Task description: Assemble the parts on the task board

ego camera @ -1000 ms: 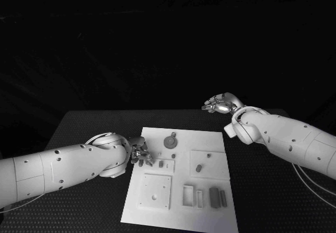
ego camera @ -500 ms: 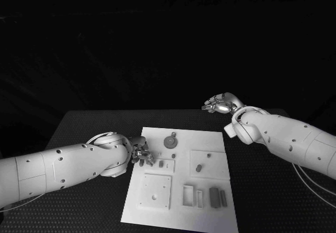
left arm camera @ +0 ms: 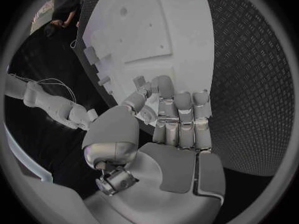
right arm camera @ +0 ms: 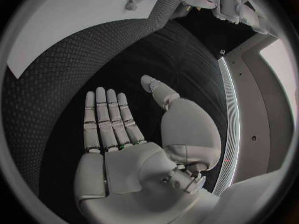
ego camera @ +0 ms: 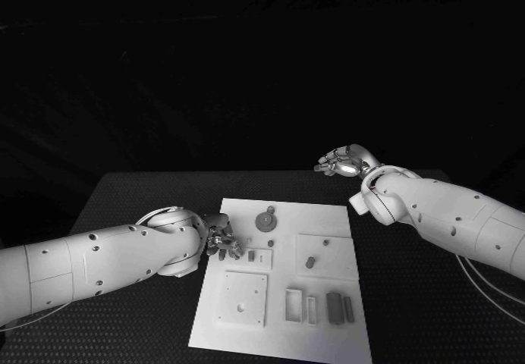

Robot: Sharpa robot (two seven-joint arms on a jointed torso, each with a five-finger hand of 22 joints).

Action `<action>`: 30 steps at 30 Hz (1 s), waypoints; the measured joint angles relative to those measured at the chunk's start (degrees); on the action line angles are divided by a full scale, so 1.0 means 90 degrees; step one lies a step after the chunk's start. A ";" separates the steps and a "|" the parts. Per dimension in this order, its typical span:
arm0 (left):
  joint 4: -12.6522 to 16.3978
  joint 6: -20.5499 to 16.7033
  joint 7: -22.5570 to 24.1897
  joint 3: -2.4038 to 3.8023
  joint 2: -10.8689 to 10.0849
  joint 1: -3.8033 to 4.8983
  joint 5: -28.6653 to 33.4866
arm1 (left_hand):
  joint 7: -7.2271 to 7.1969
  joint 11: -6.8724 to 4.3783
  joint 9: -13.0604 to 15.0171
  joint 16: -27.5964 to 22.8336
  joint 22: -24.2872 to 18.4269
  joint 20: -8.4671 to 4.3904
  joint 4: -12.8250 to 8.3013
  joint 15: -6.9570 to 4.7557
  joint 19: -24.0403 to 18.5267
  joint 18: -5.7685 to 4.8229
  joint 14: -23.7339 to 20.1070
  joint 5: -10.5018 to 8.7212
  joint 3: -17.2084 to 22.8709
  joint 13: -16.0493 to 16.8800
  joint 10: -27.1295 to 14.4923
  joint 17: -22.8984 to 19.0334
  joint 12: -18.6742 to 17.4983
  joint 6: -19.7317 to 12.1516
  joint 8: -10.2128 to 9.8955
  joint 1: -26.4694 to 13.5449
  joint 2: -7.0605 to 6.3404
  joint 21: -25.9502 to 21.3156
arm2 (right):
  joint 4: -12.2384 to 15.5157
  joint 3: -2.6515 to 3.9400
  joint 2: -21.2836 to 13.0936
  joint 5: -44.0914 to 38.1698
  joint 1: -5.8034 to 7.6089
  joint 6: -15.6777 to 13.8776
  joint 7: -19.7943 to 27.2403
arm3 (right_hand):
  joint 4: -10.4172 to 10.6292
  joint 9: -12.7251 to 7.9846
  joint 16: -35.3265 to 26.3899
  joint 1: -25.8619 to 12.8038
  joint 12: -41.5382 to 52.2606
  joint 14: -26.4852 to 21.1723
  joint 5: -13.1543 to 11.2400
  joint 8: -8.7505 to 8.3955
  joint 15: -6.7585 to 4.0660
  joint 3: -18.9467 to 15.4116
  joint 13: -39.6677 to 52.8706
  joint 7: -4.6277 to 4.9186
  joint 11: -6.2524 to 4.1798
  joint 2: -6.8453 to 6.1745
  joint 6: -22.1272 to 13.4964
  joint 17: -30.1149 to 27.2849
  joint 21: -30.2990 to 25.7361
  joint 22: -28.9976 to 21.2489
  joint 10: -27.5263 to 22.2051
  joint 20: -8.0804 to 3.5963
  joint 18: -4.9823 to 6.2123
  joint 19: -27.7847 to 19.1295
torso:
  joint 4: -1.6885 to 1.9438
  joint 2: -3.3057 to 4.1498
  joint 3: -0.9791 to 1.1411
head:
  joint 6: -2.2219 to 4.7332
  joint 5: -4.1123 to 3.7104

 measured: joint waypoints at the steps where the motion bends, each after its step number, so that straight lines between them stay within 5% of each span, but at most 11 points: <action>1: 0.0000 0.0003 0.0000 0.0000 -0.0001 0.0000 0.0000 | -0.0001 0.0000 0.0000 0.0000 0.0000 0.0000 0.0000 0.0000 0.0000 0.0000 0.0000 0.0000 0.0000 0.0000 0.0000 0.0000 0.0000 0.0001 -0.0003 0.0000 0.0000 0.0013 | 0.0000 0.0000 0.0000 0.0000 0.0000 0.0000 0.0000 | 0.0000 0.0000 0.0000 0.0000 0.0000 0.0000 0.0000 0.0000 0.0000 0.0000 0.0000 0.0000 0.0000 0.0000 0.0000 0.0000 0.0000 0.0000 0.0000 0.0000 0.0000 0.0000 | 0.0000 -0.0001 0.0000 | -0.0002 0.0000; 30: -0.0029 0.0092 -0.0035 -0.0001 -0.0001 -0.0005 -0.0011 | 0.0002 -0.0008 0.0235 0.0006 -0.0002 -0.0024 -0.0021 -0.0011 0.0024 0.0000 0.0032 0.0006 0.0003 0.0020 0.0028 0.0004 0.0000 0.0009 -0.0009 -0.0023 -0.0025 0.0035 | 0.0003 0.0000 0.0001 -0.0001 0.0000 0.0005 0.0002 | 0.0000 0.0001 0.0000 0.0000 -0.0024 0.0000 0.0000 0.0000 0.0000 0.0000 0.0001 0.0000 0.0000 0.0000 0.0000 -0.0012 -0.0025 -0.0013 0.0000 0.0000 -0.0002 0.0000 | -0.0001 -0.0001 0.0001 | 0.0003 -0.0003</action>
